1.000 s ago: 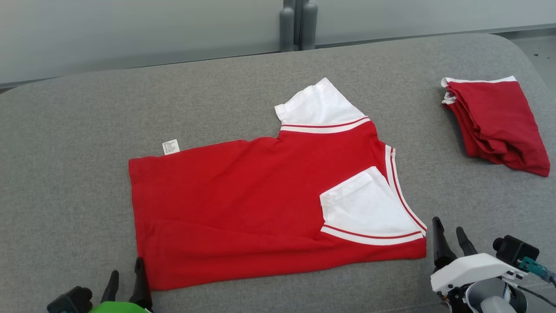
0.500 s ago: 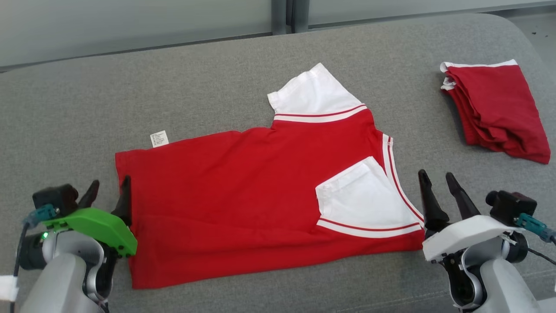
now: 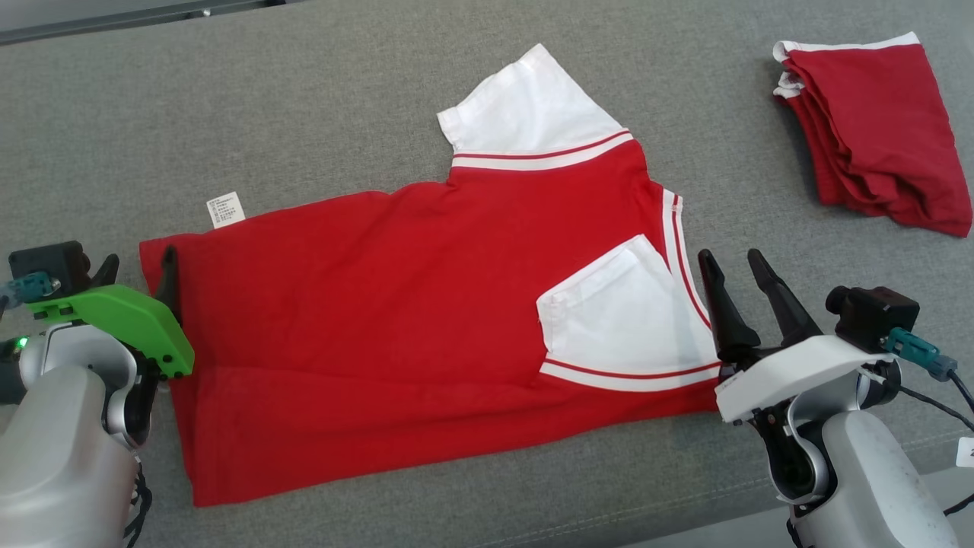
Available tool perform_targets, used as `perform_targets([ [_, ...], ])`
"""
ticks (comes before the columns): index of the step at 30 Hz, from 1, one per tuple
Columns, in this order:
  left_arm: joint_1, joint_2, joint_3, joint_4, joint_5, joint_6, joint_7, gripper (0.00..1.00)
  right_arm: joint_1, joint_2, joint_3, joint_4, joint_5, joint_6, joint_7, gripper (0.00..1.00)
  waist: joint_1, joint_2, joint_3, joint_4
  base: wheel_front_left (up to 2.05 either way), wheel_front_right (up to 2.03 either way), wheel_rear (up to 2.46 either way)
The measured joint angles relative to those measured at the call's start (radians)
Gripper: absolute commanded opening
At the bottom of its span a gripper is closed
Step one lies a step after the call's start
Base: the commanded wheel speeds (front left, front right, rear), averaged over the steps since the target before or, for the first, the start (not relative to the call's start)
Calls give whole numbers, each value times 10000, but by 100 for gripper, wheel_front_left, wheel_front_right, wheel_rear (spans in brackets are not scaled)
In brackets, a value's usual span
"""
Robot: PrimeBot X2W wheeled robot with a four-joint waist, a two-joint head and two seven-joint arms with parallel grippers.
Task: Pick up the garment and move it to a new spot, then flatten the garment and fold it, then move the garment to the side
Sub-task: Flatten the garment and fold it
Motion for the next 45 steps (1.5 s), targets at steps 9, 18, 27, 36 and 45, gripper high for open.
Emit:
perform_targets([
  [9,-937,69,-182,1152,174,-123,-125,100,-291,-94,270,104,157,0,-174,100,2,0,565,-237,0,0,0],
  [18,-1439,-46,-677,1682,393,-410,-351,0,-875,-382,301,84,92,0,-6,100,1,0,594,-103,0,0,0],
  [27,-1649,-303,-949,1626,543,-500,-968,0,-2390,-723,244,-35,-445,0,671,100,0,0,673,275,0,0,0],
  [36,-1694,-686,-1012,761,537,-472,-1950,0,-4490,-1014,389,1139,-1143,0,1954,100,0,0,830,790,0,0,0],
  [45,-1536,-1179,-1223,-414,690,-242,-2295,0,-7010,-1235,721,3653,-1678,0,3047,100,0,0,1292,1636,0,0,0],
])
